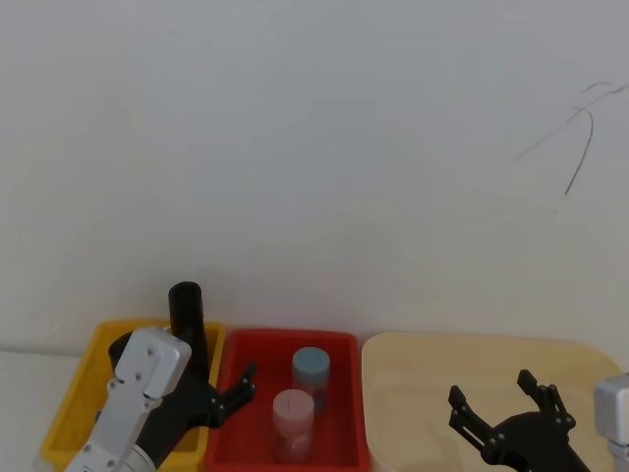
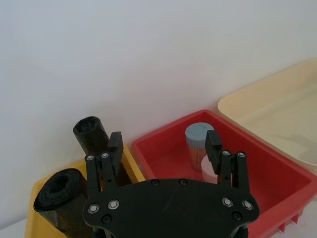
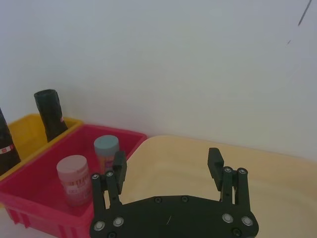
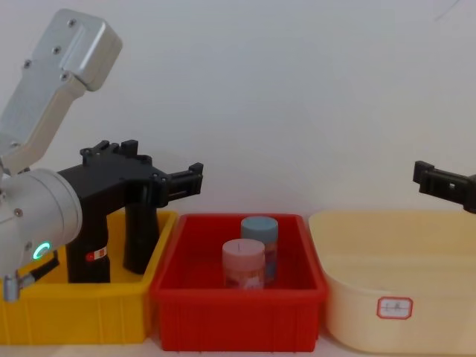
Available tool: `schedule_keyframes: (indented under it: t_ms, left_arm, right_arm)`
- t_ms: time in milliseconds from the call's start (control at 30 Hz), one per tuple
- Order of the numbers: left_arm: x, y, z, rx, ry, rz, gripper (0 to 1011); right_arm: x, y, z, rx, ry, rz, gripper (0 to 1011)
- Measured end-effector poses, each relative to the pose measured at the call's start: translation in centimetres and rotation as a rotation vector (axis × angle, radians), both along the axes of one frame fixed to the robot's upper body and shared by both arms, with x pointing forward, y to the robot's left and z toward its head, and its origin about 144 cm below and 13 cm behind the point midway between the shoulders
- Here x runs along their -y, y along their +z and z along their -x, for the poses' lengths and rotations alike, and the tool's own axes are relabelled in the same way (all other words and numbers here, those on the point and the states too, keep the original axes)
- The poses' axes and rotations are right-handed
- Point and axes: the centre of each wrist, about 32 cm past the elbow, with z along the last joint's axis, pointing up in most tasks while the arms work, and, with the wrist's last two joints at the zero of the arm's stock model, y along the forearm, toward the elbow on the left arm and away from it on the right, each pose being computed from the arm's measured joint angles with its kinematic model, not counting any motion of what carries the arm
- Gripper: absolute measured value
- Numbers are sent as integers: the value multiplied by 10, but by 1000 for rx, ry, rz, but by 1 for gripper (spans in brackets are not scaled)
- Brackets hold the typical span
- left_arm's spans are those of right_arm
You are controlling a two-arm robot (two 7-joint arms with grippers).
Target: Pick up the garbage bag with the one hand and transfer it to the other hand.
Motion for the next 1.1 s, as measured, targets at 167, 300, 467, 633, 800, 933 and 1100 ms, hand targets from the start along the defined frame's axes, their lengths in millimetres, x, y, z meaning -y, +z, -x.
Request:
schedule_keyframes:
  t_ms: [167,300,467,633,800,933,1100]
  left_arm:
    - [0,0,0,0,0,0,1002]
    - [0,0,0,0,0,0,1002]
    - [0,0,0,0,0,0,1002]
    - [0,0,0,0,0,0,1002]
    - [0,0,0,0,0,0,1002]
    - [0,0,0,0,0,0,1002]
    - [0,0,0,0,0,0,1002]
  right_arm:
    - [0,0,0,0,0,0,1000]
    - [0,0,0,0,0,0,1001]
    - [0,0,0,0,0,0,1000]
    - [0,0,0,0,0,0,1000]
    - [0,0,0,0,0,0,1001]
    - [0,0,0,0,0,0,1000]
    - [0,0,0,0,0,0,1000]
